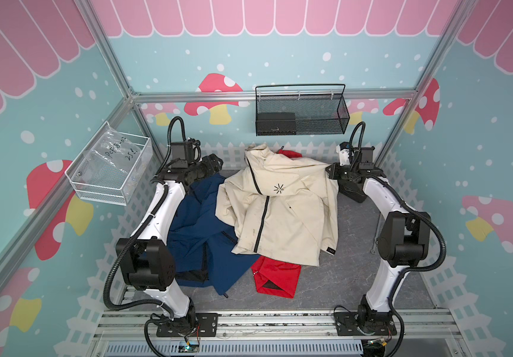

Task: Unzip the jacket
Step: Place the jacket on the jacket, then flatten out the jacket.

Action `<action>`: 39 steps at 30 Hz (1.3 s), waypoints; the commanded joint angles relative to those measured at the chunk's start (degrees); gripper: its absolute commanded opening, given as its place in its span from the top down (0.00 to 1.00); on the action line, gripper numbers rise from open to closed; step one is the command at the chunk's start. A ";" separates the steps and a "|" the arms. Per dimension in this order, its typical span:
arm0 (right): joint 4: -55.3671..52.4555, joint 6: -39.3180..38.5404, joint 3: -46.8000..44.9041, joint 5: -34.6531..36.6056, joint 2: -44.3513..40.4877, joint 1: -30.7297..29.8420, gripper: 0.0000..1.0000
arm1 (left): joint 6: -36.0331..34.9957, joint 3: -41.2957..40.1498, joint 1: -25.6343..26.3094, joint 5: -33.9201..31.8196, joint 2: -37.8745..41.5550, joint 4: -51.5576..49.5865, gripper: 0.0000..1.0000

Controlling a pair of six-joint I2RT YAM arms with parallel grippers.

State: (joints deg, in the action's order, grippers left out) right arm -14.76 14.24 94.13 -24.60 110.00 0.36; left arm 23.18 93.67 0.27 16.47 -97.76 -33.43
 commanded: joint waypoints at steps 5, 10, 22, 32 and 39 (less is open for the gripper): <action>3.04 0.36 -0.08 -1.06 -2.07 0.22 1.00 | -5.16 -2.79 -1.11 0.60 -6.95 -9.22 0.41; 3.20 0.57 -0.08 -1.53 -1.93 0.17 1.00 | -5.34 -1.41 -1.25 2.83 -11.55 -9.20 0.51; 3.43 0.44 -0.45 -1.42 -2.54 0.17 1.00 | -5.15 3.49 -1.23 11.81 -18.11 -6.60 0.89; 10.71 -2.18 -2.43 -0.17 -13.52 0.08 1.00 | -6.00 9.37 -4.32 3.30 1.51 -4.22 1.00; 27.46 -3.66 -8.57 4.38 -26.11 0.17 1.00 | -5.10 13.37 -8.14 -10.62 14.83 4.54 1.00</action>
State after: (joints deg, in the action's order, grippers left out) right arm 0.25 12.29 86.63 -23.75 88.16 0.27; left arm 17.98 104.71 -6.11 14.20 -86.11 -36.07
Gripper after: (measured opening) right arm 0.047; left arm 0.047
